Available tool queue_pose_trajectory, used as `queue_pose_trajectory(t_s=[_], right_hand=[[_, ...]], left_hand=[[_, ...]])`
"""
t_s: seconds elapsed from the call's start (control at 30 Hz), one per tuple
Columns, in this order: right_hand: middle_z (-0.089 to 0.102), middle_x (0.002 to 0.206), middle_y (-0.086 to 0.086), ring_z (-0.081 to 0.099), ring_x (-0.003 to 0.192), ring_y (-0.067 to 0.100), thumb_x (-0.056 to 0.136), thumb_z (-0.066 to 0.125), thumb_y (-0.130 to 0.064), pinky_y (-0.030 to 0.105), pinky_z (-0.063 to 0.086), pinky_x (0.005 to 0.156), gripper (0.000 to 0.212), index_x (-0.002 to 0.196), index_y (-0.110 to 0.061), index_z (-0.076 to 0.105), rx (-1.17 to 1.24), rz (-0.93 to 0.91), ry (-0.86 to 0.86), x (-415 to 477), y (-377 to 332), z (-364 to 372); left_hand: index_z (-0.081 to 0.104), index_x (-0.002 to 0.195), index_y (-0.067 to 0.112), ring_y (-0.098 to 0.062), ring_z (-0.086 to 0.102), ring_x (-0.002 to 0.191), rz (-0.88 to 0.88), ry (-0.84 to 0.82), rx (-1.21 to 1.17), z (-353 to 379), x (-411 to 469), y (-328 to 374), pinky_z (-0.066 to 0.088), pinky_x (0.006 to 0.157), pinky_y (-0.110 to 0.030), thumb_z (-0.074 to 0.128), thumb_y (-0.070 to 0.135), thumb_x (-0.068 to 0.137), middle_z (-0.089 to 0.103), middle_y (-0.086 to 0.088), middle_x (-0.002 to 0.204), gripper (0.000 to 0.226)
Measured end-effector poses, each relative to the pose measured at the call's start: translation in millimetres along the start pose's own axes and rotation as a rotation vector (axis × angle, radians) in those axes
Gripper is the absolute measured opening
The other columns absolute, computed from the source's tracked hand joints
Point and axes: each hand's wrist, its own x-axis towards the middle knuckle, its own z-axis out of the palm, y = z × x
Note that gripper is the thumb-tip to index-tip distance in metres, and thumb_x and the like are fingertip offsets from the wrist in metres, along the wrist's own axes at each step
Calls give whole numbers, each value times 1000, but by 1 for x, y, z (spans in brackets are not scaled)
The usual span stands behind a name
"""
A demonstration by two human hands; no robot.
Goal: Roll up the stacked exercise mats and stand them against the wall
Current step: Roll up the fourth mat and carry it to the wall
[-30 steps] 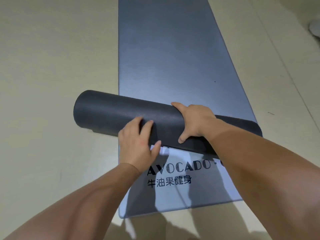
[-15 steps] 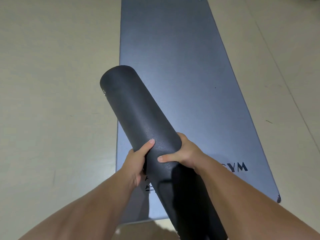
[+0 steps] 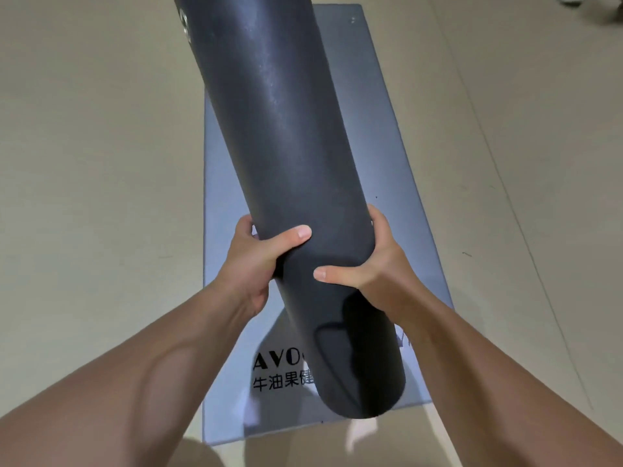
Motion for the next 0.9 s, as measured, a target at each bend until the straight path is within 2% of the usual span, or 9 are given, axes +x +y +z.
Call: queue_pose_trajectory(t_s=[0.1, 0.2, 0.33, 0.47, 0.53, 0.63, 0.7, 0.77, 0.9], right_hand=[[61, 122, -34, 66, 111, 3, 58, 102, -23, 25, 61, 83, 109, 139, -57, 38, -21, 4, 52, -23, -35, -32], [57, 128, -30, 63, 115, 5, 60, 102, -19, 29, 63, 87, 114, 146, -53, 35, -42, 2, 67, -45, -62, -63], [58, 125, -33, 63, 112, 3, 58, 102, -22, 34, 61, 91, 114, 145, -54, 36, -74, 2, 85, -64, -93, -101], [59, 121, -36, 63, 111, -2, 55, 102, -24, 32, 59, 92, 115, 143, -58, 37, -93, 41, 77, -91, -118, -134], [60, 122, -34, 63, 113, 0, 53, 103, -27, 37, 59, 97, 118, 144, -59, 35, -93, 81, 58, -108, -143, -147], [62, 130, -24, 65, 117, 9, 48, 104, -35, 42, 58, 99, 119, 143, -56, 37, -58, 99, 2, -129, -197, -164], [64, 129, -21, 66, 116, 8, 49, 105, -31, 42, 60, 97, 115, 142, -52, 41, -17, 100, -24, -144, -238, -177], [65, 126, -22, 67, 113, 6, 53, 105, -24, 41, 60, 96, 112, 142, -49, 43, 16, 94, -36, -161, -286, -188], [66, 121, -28, 68, 108, 1, 57, 103, -22, 37, 60, 94, 108, 138, -58, 42, 21, 55, -105, -198, -388, -194]], left_hand=[[52, 132, 23, -17, 74, 103, 28, -58, 49, 32, -23, 30, 61, 80, -31, 89, 9, 73, 76, 8, 111, 71], [53, 136, 22, -20, 72, 108, 40, -122, 75, 63, -41, 49, 61, 87, -37, 89, 15, 66, 74, 3, 121, 79], [54, 137, 22, -15, 73, 105, 7, -151, 72, 101, -65, 71, 60, 77, -27, 87, 15, 70, 74, 5, 120, 75], [54, 135, 23, -14, 75, 101, -72, -134, 69, 132, -100, 87, 60, 73, -30, 83, 22, 66, 75, 7, 117, 74], [56, 133, 23, -14, 75, 98, -108, -115, 68, 145, -125, 109, 60, 73, -33, 84, 22, 64, 76, 8, 115, 75], [56, 132, 23, -14, 76, 97, -151, -57, 66, 163, -161, 159, 57, 80, -37, 87, 26, 61, 76, 8, 115, 78], [55, 133, 23, -13, 75, 98, -141, -37, 74, 177, -187, 198, 56, 82, -38, 87, 29, 62, 75, 7, 118, 78], [54, 132, 23, -13, 76, 96, -127, 0, 72, 191, -219, 242, 56, 77, -34, 87, 28, 66, 75, 8, 117, 74], [55, 131, 21, -11, 77, 87, -80, 102, 17, 202, -292, 328, 57, 58, -23, 82, 14, 81, 77, 10, 107, 57]])
